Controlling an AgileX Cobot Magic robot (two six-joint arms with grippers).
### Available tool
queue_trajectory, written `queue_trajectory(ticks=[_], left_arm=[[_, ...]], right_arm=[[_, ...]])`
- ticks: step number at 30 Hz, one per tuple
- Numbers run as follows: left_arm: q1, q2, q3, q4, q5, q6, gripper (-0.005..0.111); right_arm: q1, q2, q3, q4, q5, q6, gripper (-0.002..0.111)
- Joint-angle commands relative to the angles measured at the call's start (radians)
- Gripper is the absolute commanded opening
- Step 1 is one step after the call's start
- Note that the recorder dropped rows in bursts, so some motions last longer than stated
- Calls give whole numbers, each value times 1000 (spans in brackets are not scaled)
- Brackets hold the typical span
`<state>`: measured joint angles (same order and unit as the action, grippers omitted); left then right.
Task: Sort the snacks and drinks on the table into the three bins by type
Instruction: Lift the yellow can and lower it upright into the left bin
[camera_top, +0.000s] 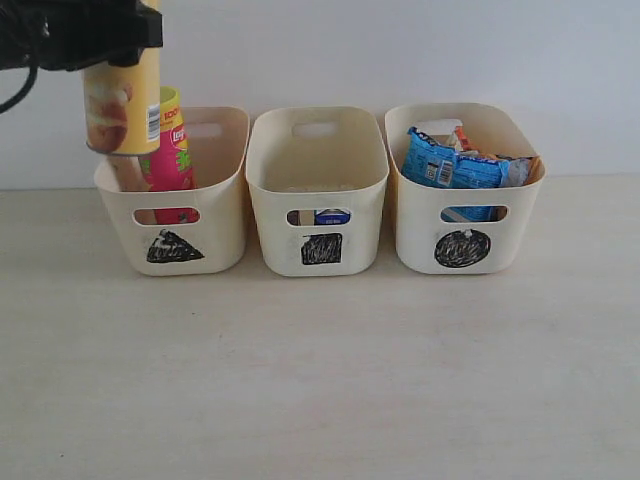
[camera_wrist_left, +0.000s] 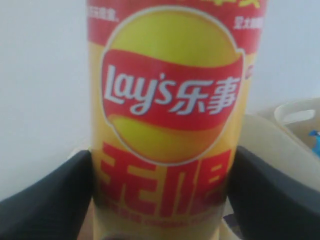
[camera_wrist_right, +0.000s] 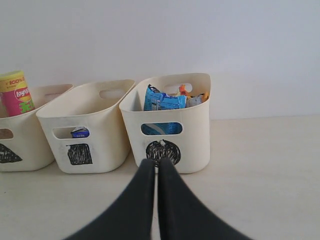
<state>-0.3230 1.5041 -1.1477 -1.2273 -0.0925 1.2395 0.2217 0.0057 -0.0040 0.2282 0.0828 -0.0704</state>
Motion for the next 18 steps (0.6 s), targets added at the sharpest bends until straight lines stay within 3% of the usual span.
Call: queue_trajectory(ticks=[1,18], left_arm=[[41,109,-52,-11,-38,-48,4],[48,431,-291,40,-49,-69,4]], right_arm=[[-3,-6,4,2,-4,1,0],[-3,-6,4,0,-7,-3,0]])
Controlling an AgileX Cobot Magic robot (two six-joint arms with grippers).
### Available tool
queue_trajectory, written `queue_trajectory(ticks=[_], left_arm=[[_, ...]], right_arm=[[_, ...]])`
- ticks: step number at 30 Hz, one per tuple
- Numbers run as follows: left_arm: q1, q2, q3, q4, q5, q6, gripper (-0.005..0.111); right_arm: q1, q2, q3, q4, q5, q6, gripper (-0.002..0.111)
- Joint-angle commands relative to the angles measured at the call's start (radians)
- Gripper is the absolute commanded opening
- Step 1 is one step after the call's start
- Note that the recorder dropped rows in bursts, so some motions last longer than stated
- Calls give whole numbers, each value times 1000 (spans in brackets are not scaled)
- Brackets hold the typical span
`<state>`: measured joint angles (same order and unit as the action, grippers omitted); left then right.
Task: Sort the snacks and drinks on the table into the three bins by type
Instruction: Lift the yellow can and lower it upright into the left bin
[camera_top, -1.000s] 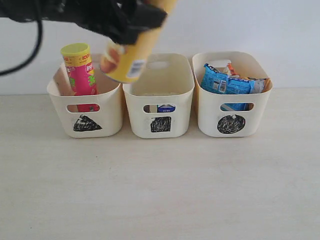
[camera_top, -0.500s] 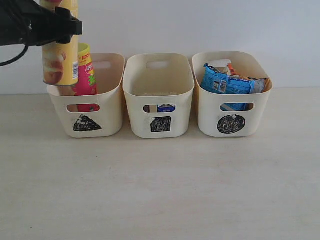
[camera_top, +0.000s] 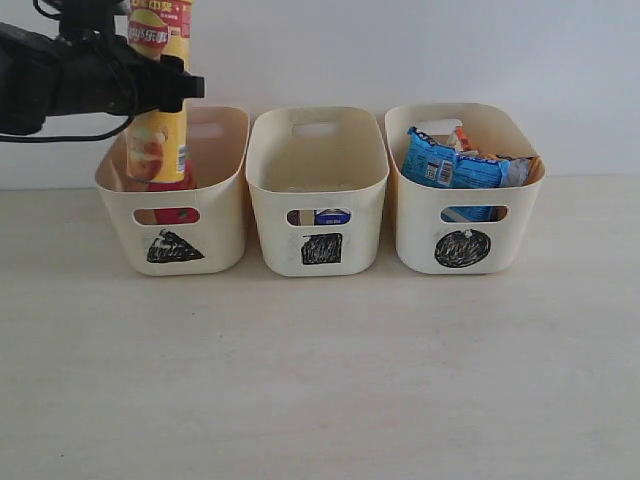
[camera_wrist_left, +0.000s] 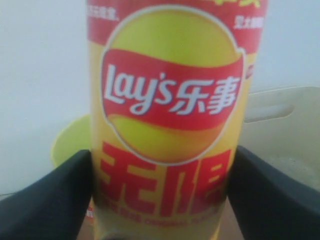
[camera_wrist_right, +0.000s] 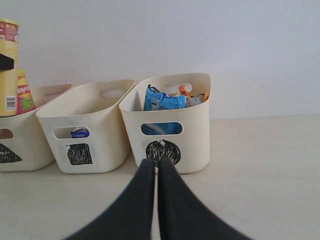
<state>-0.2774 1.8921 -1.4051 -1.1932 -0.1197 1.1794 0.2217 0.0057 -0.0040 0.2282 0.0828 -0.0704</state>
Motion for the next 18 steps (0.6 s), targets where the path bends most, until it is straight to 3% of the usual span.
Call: queue_trajectory(ticks=[1,5,14,18], left_arm=[[3,54,-39,6,-30,-11,4],[3,85,-49,4,-45,-11,9],[3,93,-49,4,-45,-41,66],[3,62,-49,-3,-18,-46,70]], right_arm=[[-3,-6,4,0,-8,-5,0],[-3,-6,4,0,-10,-5,0],[-3,-6,4,0,-10,-5,0],[-3,-6,4,0,-10,-5,0]])
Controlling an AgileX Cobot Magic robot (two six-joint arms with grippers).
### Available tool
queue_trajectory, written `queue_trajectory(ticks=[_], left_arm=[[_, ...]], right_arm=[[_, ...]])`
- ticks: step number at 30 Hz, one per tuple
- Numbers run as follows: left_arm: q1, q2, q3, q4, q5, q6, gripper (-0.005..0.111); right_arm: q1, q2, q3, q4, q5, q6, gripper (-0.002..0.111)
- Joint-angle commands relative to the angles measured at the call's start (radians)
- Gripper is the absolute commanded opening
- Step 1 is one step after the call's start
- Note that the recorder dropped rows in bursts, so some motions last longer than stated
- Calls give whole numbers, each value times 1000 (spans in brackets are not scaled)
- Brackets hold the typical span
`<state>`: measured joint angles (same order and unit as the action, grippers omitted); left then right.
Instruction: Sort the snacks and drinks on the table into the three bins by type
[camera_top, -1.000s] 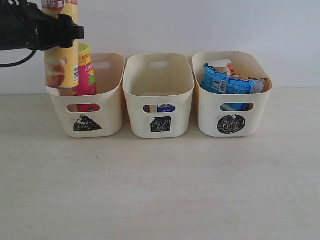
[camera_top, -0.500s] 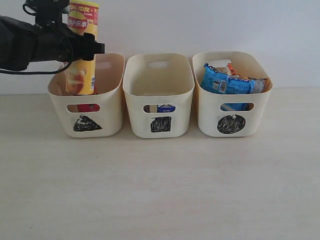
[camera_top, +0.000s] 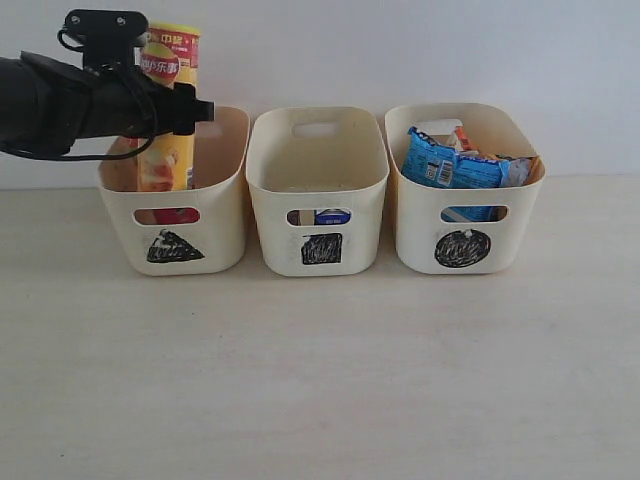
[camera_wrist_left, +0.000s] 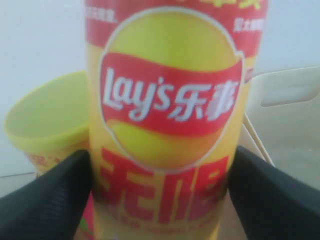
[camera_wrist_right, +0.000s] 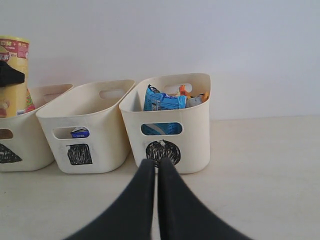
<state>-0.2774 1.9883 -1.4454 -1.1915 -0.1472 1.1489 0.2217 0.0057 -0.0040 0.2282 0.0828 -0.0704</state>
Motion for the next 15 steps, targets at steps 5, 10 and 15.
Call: queue_trajectory(ticks=[5,10,15], left_arm=[[3,-95,-8,-5,85,-34,69],[5,-186,19,-34,147,-34,16],[34,-284,132,-72,147,-34,4]], right_arm=[[-3,-6,4,0,-10,-5,0],[-3,-6,4,0,-7,-5,0],[-3,-6,4,0,-7,-5,0]])
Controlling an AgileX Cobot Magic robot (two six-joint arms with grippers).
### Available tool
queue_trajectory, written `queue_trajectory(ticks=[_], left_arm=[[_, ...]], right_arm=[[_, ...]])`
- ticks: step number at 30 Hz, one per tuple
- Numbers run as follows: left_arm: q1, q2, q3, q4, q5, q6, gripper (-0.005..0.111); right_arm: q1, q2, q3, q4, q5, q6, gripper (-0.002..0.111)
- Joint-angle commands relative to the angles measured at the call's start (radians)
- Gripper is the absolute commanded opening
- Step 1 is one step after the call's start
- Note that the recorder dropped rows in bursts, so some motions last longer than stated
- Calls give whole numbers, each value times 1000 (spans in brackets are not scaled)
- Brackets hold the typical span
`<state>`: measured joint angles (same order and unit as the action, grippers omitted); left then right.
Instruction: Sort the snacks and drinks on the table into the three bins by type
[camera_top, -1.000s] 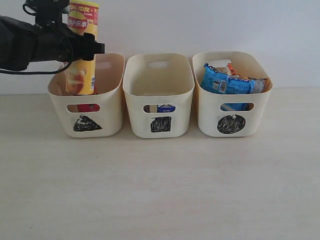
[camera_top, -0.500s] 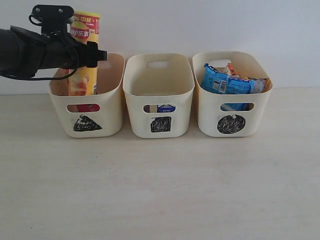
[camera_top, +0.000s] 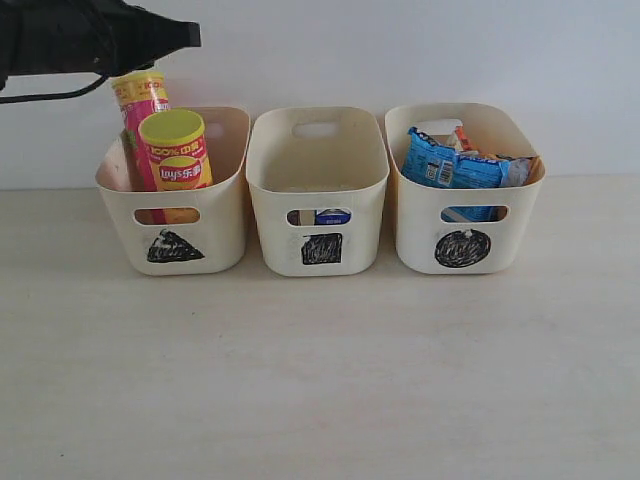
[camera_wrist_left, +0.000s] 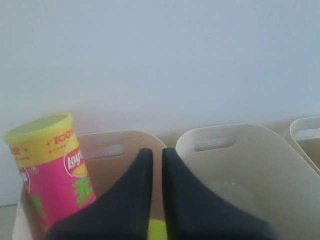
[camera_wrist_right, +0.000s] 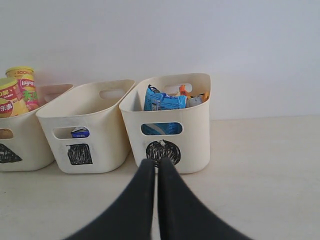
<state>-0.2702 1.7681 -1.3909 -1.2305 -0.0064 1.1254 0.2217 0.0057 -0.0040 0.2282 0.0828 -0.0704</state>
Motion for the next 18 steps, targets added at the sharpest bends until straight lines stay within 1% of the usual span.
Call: queue_trajectory(ticks=[1,4,6,10,15,18], left_arm=[[38,-88,111,-45,14,-10,4],[68,-177,223,-57,17,-10,4],[75,-227,273,-72,6,-10,4],[75,-327,347,-81,6,-10,4],[75,-464,440,-154,6,-10,4],[75,-563,509,-162,6,-10,4]], right_arm=[[-3,-6,4,0,-6,-5,0],[-3,-6,4,0,-6,-7,0],[-3,-6,4,0,-6,-7,0],[-3,-6,4,0,-3,4,0],[-3,-6,4,0,18,46,0],[-3,-6,4,0,18,46,0]])
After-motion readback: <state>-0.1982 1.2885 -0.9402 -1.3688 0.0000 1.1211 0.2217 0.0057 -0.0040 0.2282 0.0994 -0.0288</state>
